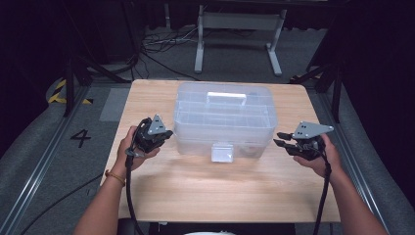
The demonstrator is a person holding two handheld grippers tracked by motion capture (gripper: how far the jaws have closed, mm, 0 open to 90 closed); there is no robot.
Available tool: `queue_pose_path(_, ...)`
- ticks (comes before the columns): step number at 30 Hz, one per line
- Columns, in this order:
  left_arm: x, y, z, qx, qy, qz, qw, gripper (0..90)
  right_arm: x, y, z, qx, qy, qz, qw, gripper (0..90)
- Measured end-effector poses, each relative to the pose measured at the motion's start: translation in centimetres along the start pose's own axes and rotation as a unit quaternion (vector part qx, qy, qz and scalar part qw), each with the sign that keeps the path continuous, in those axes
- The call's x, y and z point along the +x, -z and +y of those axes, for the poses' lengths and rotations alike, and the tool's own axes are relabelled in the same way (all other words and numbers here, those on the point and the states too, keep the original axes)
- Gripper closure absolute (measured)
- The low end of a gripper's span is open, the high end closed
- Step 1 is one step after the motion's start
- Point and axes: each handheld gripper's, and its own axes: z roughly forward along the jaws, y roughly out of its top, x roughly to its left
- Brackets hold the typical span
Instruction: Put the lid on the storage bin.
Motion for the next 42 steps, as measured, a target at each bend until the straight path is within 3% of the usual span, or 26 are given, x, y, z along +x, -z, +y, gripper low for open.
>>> queue_pose_path(4,0.0,0.0,-0.1,-0.001,0.003,-0.001,1.0,90.0,0.1,-0.2,0.0,0.005,0.001,-0.002,1.0,68.2)
queue_pose_path(9,-0.3,0.2,0.0,0.012,-0.01,-0.003,0.9999,89.5,0.1,0.0,-0.2,0.009,0.002,-0.004,1.0,65.1)
queue_pose_path(14,-0.5,0.9,-0.4,0.018,-0.013,0.002,0.9998,83.7,0.0,0.4,-0.5,0.016,-0.002,-0.01,0.9998,58.5)
queue_pose_path(19,-0.8,1.8,-1.1,0.026,-0.007,-0.001,0.9996,75.6,0.1,1.0,-1.3,0.034,-0.004,-0.016,0.9993,50.2)
queue_pose_path(23,-1.3,2.3,-1.7,0.046,-0.02,0.006,0.9987,67.7,0.1,1.3,-2.5,0.05,-0.006,-0.022,0.9985,46.2)
queue_pose_path(28,-1.8,2.9,-2.8,0.051,0.008,-0.01,0.9986,55.4,0.0,2.2,-4.0,0.056,-0.017,-0.03,0.9979,40.8)
queue_pose_path(32,-2.2,3.4,-3.3,0.057,0.005,-0.001,0.9984,47.5,-0.1,2.7,-5.1,0.065,-0.022,-0.036,0.997,38.5)
queue_pose_path(37,-2.9,3.9,-4.4,0.059,0.031,-0.007,0.9977,32.4,-0.1,3.7,-6.6,0.07,-0.031,-0.044,0.9961,34.2)
queue_pose_path(42,-3.7,4.3,-5.4,0.074,0.021,-0.003,0.997,24.5,0.1,4.6,-8.3,0.074,-0.043,-0.051,0.995,31.6)
